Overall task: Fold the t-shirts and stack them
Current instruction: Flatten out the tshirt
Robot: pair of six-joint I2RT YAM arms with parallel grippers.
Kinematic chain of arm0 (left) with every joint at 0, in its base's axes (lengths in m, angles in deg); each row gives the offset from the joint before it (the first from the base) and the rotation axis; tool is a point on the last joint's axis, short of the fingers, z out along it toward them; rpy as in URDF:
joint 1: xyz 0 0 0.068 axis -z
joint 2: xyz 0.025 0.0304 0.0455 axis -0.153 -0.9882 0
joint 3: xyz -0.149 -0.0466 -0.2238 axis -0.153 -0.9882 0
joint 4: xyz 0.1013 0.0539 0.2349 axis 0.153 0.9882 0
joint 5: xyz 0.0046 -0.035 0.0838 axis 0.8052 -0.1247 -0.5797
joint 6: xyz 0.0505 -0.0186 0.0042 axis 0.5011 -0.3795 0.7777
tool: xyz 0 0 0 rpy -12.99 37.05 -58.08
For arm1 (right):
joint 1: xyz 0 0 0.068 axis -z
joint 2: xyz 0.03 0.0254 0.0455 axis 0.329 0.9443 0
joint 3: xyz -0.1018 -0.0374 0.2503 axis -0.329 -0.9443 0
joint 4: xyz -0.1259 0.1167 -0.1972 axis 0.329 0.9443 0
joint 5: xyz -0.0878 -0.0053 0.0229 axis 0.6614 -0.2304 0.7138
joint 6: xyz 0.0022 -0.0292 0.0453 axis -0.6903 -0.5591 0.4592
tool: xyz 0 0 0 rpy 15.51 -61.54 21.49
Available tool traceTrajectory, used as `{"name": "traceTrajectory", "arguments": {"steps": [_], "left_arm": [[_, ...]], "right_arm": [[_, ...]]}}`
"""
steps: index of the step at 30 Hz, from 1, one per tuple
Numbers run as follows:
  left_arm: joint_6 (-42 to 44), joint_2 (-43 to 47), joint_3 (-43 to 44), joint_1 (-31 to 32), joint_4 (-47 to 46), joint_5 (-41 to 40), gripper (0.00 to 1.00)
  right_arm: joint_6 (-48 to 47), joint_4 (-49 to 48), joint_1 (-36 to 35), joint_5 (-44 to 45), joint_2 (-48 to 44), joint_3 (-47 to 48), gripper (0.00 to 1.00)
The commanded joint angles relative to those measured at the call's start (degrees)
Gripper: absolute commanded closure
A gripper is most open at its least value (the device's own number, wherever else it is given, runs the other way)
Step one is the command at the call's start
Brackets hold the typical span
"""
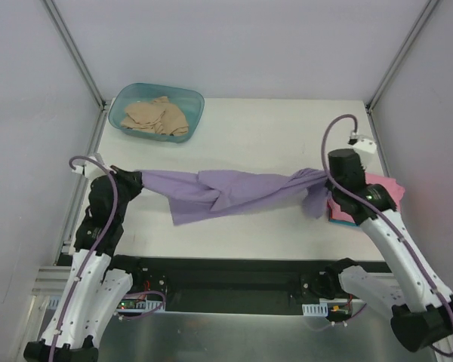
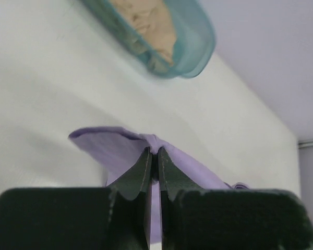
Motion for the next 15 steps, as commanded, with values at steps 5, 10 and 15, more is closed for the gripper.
{"name": "traceTrajectory", "arguments": {"steps": [5, 10, 15], "left_arm": [[3.04, 8.45, 15.83, -0.34, -0.05, -4.56, 1.00], [4.63, 12.85, 18.03, -0.34, 2.14, -5.53, 1.00], [3.48, 9.88, 16.36, -0.34, 3.55, -5.87, 1.00]], "right_arm": [[-10.29, 2.61, 3.44, 5.26, -16.42, 13.86, 0.99], [-10.56, 3.75, 3.45, 1.93, -19.16, 13.78, 0.99], [-10.55, 4.45, 3.44, 0.16, -16.37, 13.95, 0.99]]}}
